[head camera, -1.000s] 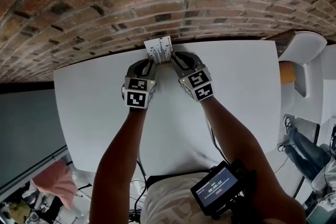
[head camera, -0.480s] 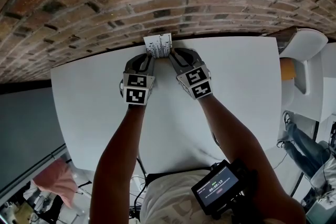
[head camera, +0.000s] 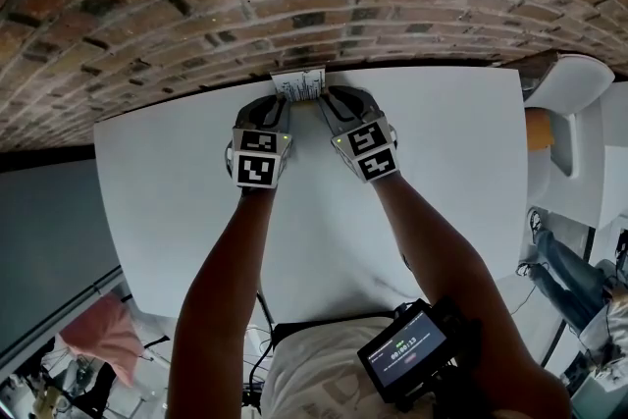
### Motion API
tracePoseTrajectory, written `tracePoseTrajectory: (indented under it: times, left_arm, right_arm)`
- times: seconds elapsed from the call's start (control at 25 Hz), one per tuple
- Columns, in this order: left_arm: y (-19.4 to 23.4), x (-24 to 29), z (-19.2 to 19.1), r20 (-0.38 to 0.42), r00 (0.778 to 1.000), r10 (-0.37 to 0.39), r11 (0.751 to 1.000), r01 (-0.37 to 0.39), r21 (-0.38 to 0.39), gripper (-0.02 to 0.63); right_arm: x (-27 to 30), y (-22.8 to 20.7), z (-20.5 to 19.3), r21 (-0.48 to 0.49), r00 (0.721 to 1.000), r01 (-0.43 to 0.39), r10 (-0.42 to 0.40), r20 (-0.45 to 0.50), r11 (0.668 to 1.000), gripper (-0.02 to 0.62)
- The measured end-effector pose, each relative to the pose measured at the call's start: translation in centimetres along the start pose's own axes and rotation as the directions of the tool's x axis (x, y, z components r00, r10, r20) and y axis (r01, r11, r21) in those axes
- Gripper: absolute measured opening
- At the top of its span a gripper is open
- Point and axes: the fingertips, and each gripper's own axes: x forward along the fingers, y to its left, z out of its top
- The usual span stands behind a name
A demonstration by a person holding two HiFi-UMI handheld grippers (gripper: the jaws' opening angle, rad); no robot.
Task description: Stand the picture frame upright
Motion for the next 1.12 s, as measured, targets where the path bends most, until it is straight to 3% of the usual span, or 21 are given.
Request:
tracePoseTrajectory:
  times: [0.48, 0.6, 0.84, 1.12]
  left_arm:
    - [1.2, 1.1, 1.2, 0.019, 1.000, 0.000, 0.998, 0.001, -0.056, 0.068]
    - [1.4, 0.6, 1.0, 0.031, 0.999, 0.004, 0.997, -0.001, -0.083, 0.094]
    - [0.1, -2.3, 1.0, 0.099, 0.993, -0.058, 0.991, 0.070, -0.118, 0.094]
    - [-2.3, -8.3, 0.5, 0.159, 0.984, -0.084, 0.991, 0.100, -0.094, 0.023]
  right_arm:
    - [1.3, -1.1, 1.0, -0.027, 1.000, 0.011, -0.011, -0.005, 1.000, 0.084]
    - [0.3, -1.4, 1.5, -0.003, 1.000, 0.007, -0.007, 0.027, 1.000, 0.086]
    - [-2.5, -1.3, 2.0, 0.056, 0.997, 0.004, -0.008, 0.077, 0.998, 0.053]
    - [-7.3, 1.4, 2.2, 0.056, 0.994, -0.010, 0.003, 0.109, 0.998, 0.008]
